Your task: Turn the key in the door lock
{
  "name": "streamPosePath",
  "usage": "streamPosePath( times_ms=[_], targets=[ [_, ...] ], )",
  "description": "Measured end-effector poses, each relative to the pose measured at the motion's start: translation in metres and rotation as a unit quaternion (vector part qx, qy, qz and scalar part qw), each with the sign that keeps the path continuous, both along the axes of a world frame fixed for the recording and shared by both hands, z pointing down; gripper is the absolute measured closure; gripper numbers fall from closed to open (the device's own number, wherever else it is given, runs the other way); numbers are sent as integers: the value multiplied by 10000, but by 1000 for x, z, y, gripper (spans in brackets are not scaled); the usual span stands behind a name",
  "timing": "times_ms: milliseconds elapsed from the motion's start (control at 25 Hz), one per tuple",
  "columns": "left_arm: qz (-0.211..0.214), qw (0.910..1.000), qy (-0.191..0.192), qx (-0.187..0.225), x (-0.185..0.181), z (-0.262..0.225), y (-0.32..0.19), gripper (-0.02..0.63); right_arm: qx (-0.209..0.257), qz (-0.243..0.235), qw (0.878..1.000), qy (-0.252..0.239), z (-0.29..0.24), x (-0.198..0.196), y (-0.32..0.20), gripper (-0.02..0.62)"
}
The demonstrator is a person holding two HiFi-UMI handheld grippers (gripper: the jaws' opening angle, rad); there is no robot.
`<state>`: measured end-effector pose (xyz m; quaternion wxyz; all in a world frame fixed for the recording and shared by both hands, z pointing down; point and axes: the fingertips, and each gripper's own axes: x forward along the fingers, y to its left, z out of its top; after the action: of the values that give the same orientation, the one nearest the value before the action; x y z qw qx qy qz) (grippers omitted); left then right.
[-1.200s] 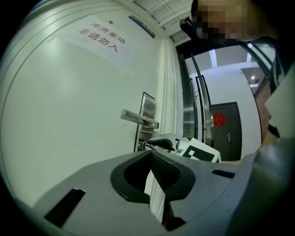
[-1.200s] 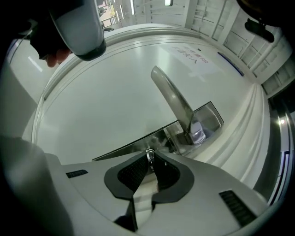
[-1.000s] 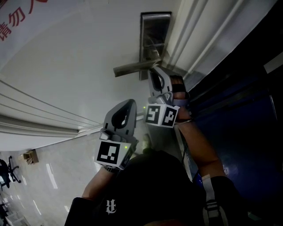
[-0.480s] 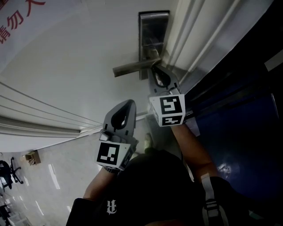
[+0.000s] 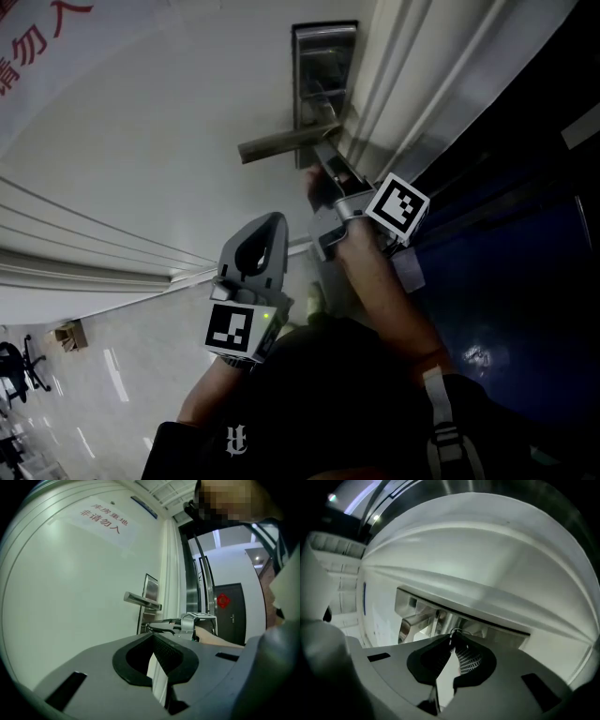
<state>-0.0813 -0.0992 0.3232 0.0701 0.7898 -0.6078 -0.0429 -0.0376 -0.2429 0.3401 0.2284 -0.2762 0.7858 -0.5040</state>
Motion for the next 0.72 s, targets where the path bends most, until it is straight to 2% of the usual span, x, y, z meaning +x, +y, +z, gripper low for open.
streamPosePath(
  times_ms=[80, 200, 320, 440, 560, 720],
  targets=[
    [10, 10000, -3, -3, 1, 0, 0, 600, -352, -124, 9977, -559, 1, -1, -1, 572],
    [26, 10000, 1, -5, 2, 0, 0, 600, -786, -281, 9880, -1298, 1, -2, -1, 572],
    [16, 10000, -2, -11, 2, 1, 0, 600, -1005, -375, 9802, -1664, 2, -3, -1, 572],
    [11, 10000, 0, -13, 2, 1, 0, 600, -1013, -414, 9779, -1780, 2, -3, -1, 572],
    [24, 10000, 0, -15, 3, 1, -1, 600, -757, -485, 9789, -1836, -2, -3, -2, 572],
    [65, 10000, 16, -12, 5, 2, -1, 600, -197, -557, 9886, -1389, -5, 1, 2, 569]
  ],
)
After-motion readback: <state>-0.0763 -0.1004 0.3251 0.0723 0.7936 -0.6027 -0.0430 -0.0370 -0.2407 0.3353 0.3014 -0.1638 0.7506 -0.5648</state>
